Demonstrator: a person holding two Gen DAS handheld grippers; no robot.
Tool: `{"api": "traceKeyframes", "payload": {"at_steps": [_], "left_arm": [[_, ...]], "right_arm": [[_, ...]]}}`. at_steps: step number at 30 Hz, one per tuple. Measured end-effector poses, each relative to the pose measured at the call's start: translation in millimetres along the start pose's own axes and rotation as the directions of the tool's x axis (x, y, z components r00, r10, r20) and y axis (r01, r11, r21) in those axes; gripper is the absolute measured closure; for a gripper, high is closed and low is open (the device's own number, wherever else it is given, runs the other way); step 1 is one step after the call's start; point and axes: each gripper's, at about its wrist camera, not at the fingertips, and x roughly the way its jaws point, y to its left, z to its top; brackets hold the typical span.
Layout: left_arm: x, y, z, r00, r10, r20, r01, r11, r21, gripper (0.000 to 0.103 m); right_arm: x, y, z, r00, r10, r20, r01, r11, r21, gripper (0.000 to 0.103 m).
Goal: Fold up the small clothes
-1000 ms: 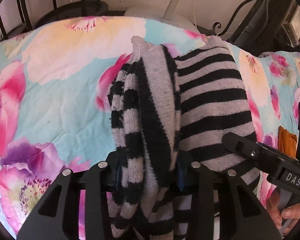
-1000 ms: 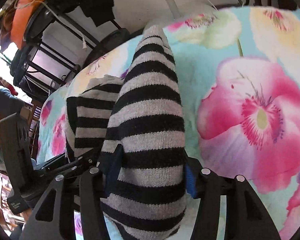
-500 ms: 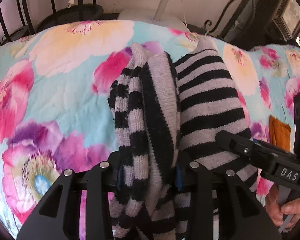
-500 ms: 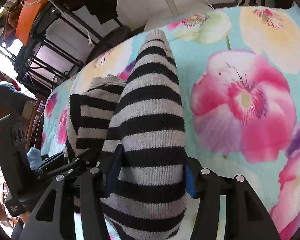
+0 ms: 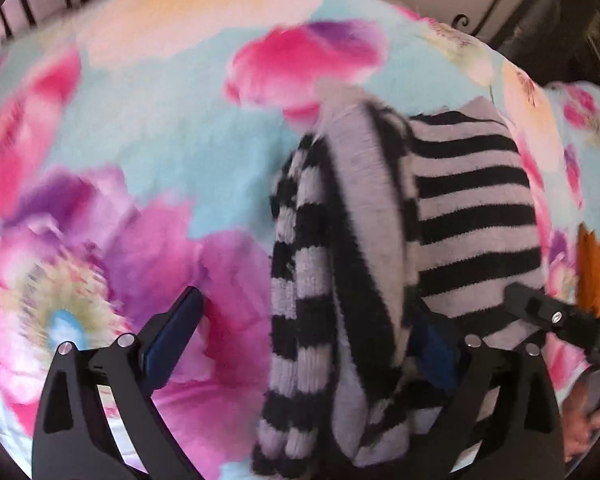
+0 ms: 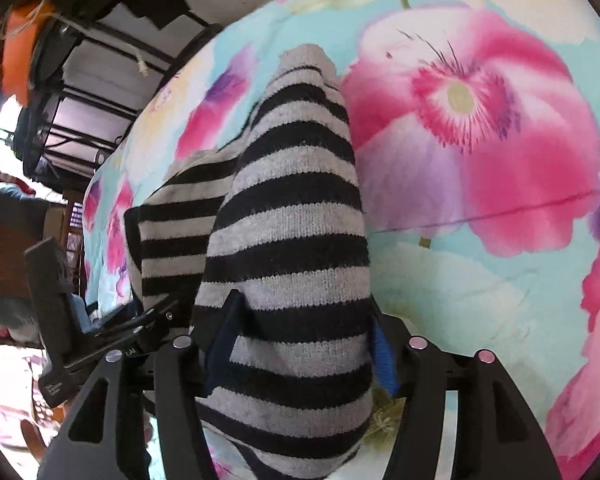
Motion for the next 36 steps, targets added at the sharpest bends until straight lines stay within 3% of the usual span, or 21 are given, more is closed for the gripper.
{"api": "traceKeyframes", "payload": {"at_steps": [2,3,5,9,15,21,29,36], "left_arm": [[2.5,-2.8,-0.3,1.0,-0.03,-0.008,0.03,1.0,-0.001,0.015],[1.5,-9.4,-0.9,0.998,-0.056,-0.008,0.056,0.998,0.031,0.032],[-2.6,-20.2,-0.2,0.995,-0.098,-0.012,0.098,0.993,0.066,0.053],[-15.5,-38.2,-4.6,0.999,-0.021,0.032,0.016,0.991,0.134,0.067],[-57.6,-36.9,-6.3,0.992,-0.018,0.121,0.007,0.996,0.094,0.069],[-116.5,-38.4,-11.3,0.975,-0.005,0.224,-0.001,1.0,0.029,0.069],[-201.1,-29.6,-59.6,0.933,0.006,0.359,-0.002,1.0,-0.011,0.069],[-239.2,-19.7,-101.8,0.912,0.013,0.409,0.004,0.999,-0.04,0.069]], "right_arm": [[2.8,-1.5,-1.8,1.0,0.001,0.007,-0.001,1.0,0.01,0.039],[3.4,-2.1,-2.1,1.0,0.003,0.009,-0.004,1.0,0.017,0.039],[4.2,-0.3,-1.3,1.0,-0.009,0.01,0.008,1.0,0.016,0.039],[-5.3,18.0,-5.4,0.995,-0.075,0.058,0.078,0.995,-0.056,0.047],[-39.0,53.0,-14.8,0.985,-0.084,0.153,0.106,0.983,-0.149,0.052],[-75.7,82.0,-32.5,0.978,-0.006,0.209,0.039,0.988,-0.153,0.052],[-130.6,128.4,-78.6,0.955,0.083,0.284,-0.013,0.971,-0.241,0.052],[-153.6,155.0,-115.5,0.952,0.112,0.285,-0.008,0.94,-0.342,0.052]]}}
